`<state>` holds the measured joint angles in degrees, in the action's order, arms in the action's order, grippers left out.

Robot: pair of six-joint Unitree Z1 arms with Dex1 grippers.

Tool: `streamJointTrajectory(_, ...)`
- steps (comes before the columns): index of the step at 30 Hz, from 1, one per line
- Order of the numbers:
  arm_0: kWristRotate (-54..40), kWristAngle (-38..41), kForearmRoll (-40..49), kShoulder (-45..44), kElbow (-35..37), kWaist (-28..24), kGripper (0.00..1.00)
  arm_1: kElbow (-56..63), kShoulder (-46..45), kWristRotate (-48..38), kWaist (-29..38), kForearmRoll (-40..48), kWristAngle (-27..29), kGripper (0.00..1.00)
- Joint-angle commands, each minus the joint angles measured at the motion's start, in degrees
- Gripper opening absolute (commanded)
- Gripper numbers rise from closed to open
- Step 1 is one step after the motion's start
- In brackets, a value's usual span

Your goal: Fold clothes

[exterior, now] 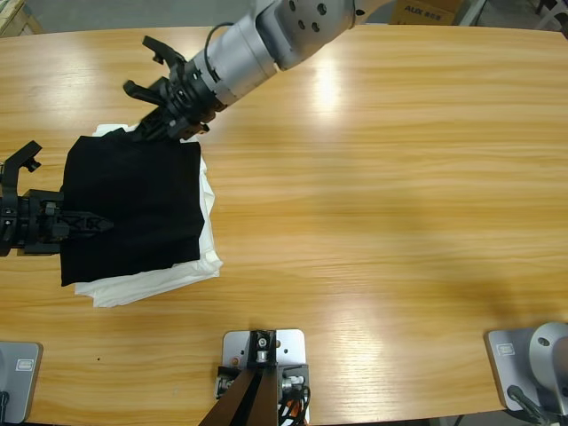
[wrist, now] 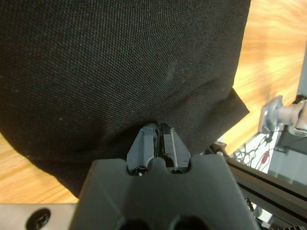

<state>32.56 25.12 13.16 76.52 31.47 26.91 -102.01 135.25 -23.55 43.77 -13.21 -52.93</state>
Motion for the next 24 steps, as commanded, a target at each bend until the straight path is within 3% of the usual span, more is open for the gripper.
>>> streamJointTrajectory(1, 0.7, 0.4, 1.1, 0.7, -1.3, 0.3, 0.000, 3.3, 3.4, 3.2, -3.2, -3.5, 10.5, 0.000)
streamJointTrajectory(10, 0.5, 0.4, 0.9, 0.5, -2.0, 0.3, 0.000, 2.3, -0.7, 3.9, -6.9, -4.3, 13.0, 0.000)
streamJointTrajectory(11, 0.5, 0.7, 0.7, 0.1, -1.6, 0.3, 0.056, 2.3, -2.5, 3.9, -7.5, -4.4, 13.5, 0.000)
streamJointTrajectory(13, 0.8, 1.5, 0.8, -2.5, 0.6, 0.5, 0.491, 2.3, -6.9, 4.1, -8.4, -6.8, 16.1, 0.000)
streamJointTrajectory(14, 0.7, 1.5, 0.8, -4.6, 2.4, 0.8, 0.706, 2.2, -9.3, 4.5, -8.6, -9.9, 18.6, 0.251)
streamJointTrajectory(15, 0.4, 1.4, 0.8, -6.2, 4.4, 1.0, 0.867, 1.8, -11.2, 6.2, -8.6, -14.4, 21.1, 0.895)
streamJointTrajectory(16, -0.1, 1.4, 0.9, -7.1, 6.4, 1.1, 0.972, 1.2, -12.9, 8.7, -8.6, -19.2, 23.0, 1.000)
streamJointTrajectory(20, -4.6, 1.3, 6.3, -7.1, 15.4, 2.2, 0.996, -0.1, -19.9, 18.3, -7.7, -33.9, 31.0, 1.000)
streamJointTrajectory(24, -16.9, 0.9, 19.9, -3.0, 26.0, 4.4, 0.991, 1.1, -25.7, 23.4, -7.1, -43.7, 35.5, 1.000)
